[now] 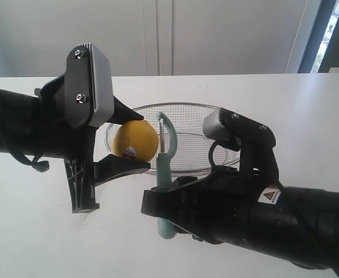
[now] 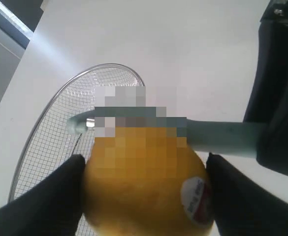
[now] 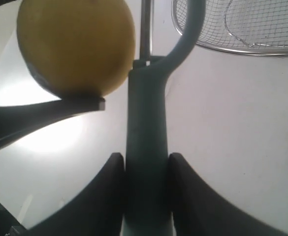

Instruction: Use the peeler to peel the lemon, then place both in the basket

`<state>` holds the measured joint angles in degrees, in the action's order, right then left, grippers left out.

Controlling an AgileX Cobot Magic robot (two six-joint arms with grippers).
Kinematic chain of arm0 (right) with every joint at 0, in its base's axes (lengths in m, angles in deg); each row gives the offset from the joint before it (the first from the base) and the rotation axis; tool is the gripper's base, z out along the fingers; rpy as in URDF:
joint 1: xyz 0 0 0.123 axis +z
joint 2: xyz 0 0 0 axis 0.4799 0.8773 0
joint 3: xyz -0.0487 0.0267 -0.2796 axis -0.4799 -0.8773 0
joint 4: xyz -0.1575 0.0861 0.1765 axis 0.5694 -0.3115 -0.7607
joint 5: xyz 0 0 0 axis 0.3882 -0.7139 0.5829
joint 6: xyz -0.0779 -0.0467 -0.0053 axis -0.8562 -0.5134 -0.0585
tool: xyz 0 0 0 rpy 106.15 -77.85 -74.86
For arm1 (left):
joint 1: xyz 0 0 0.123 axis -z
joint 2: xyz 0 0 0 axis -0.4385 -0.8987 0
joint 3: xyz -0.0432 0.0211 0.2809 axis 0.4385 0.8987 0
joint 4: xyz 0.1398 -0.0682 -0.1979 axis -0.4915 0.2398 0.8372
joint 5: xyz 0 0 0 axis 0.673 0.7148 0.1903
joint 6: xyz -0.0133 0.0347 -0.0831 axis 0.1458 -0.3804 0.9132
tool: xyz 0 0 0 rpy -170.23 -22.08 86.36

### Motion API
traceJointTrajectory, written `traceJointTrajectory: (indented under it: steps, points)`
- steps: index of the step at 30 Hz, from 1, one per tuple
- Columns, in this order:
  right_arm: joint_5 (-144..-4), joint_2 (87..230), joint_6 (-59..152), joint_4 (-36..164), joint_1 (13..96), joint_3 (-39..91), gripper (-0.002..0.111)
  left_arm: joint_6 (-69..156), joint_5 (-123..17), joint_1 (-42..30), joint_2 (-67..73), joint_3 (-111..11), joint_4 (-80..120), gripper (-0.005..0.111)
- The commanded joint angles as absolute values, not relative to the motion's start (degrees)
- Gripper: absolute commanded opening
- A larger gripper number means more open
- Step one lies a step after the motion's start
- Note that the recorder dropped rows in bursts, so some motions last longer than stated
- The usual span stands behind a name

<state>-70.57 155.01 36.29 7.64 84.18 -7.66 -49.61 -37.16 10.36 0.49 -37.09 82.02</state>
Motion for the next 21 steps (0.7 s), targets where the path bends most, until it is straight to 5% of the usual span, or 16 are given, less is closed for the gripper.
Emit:
traceJointTrajectory:
  steps: [1,21]
  points:
    - [-70.71,154.61,35.77,8.48,84.25,-7.41,0.000,-49.25,-36.26,10.68,0.81,-37.34,83.30,0.000]
    - [-71.23,148.98,35.66,8.48,84.25,-7.41,0.000,-49.25,-36.26,10.68,0.81,-37.34,83.30,0.000]
